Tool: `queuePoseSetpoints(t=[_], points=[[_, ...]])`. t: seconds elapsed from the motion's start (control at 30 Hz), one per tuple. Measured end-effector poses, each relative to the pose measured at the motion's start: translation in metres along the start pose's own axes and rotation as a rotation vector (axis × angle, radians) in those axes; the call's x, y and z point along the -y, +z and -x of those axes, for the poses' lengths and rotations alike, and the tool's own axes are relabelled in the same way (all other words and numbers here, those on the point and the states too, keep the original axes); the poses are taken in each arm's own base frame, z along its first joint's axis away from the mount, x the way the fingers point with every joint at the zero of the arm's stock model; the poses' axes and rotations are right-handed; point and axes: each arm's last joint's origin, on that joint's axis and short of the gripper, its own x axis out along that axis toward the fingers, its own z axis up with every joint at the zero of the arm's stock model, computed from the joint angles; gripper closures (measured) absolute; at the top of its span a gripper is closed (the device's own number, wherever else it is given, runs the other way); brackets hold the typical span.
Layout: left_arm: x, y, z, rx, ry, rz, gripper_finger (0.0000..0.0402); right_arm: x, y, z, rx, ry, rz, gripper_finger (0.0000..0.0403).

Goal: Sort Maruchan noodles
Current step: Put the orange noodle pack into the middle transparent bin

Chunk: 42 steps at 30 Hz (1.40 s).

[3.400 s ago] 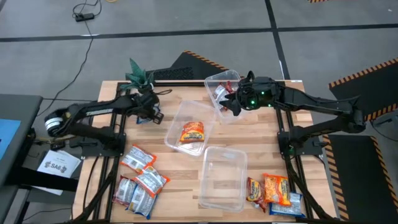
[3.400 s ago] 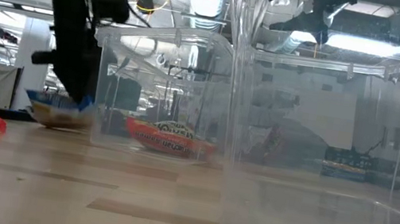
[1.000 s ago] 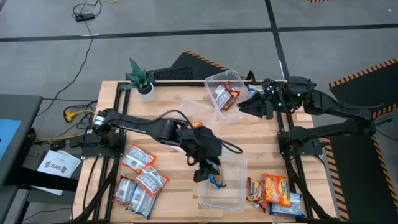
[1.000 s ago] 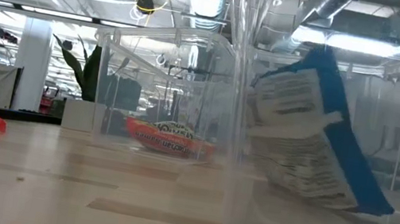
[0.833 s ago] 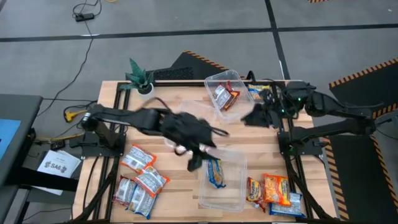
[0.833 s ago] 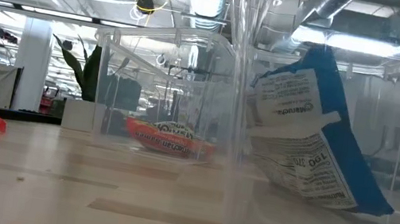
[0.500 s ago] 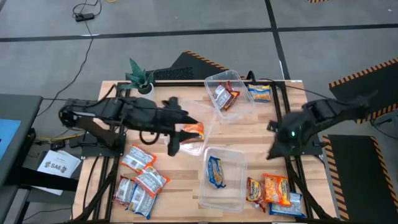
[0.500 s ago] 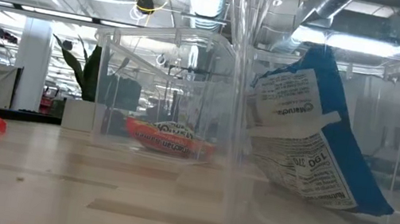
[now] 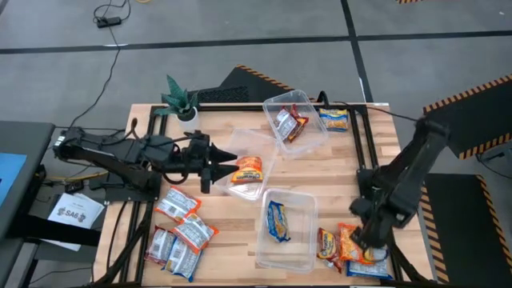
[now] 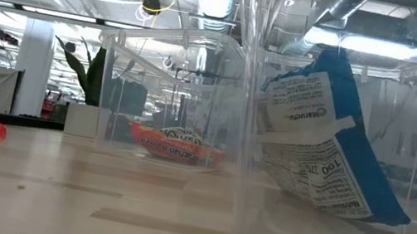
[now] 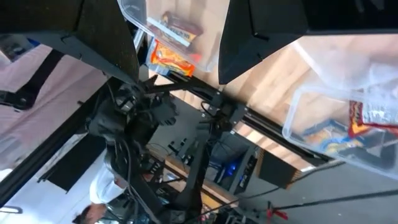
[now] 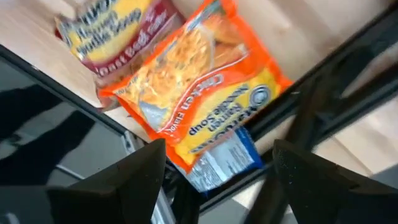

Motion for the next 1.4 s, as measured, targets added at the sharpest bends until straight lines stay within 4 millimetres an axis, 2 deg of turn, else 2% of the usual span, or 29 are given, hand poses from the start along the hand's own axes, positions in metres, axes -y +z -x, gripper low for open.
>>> queuePoseSetpoints(t=[0.13,0.27,0.5,0.63,0.83,0.93,1.0,1.07,1.2,1.23,1.4], points=[[-0.001,-0.002,0.000,-0.005,-0.002,0.002,0.0196,-0.022,-0.005,-0.024,-0.005,0.011,0.038,0.0085],[-0.001,-0.002,0.000,-0.008,-0.014,0.001,0.0196,-0.032,-0.003,-0.043,0.000,-0.002,0.065,0.0085],[0.001,-0.003,0.000,-0.042,-0.066,0.011,0.0196,-0.030,0.002,-0.068,-0.021,0.059,0.045,0.0085],[0.001,-0.003,0.000,-0.041,-0.064,0.013,0.0196,-0.027,0.005,-0.082,-0.020,0.013,0.037,0.0085],[0.001,-0.003,0.000,-0.041,-0.063,0.014,0.0195,-0.033,0.006,-0.104,-0.053,-0.022,0.080,0.0094],[0.001,-0.003,0.000,-0.041,-0.063,0.014,0.0195,-0.034,0.007,-0.111,-0.064,-0.046,0.085,0.0126],[0.001,-0.003,0.000,-0.040,-0.062,0.014,0.0195,-0.034,0.007,-0.112,-0.066,-0.052,0.088,0.0165],[0.001,-0.003,0.000,-0.040,-0.061,0.014,0.0195,-0.034,0.007,-0.111,-0.067,-0.047,0.095,0.0220],[0.001,-0.003,0.000,-0.035,-0.054,0.010,0.0195,-0.031,0.006,-0.099,-0.071,-0.012,0.131,0.0357],[0.001,-0.003,0.000,-0.034,-0.053,0.005,0.0195,-0.029,0.006,-0.095,-0.069,0.000,0.143,0.0377],[0.000,-0.002,0.000,-0.028,-0.046,-0.021,0.0195,-0.019,0.003,-0.058,-0.104,0.129,0.173,0.0385]])
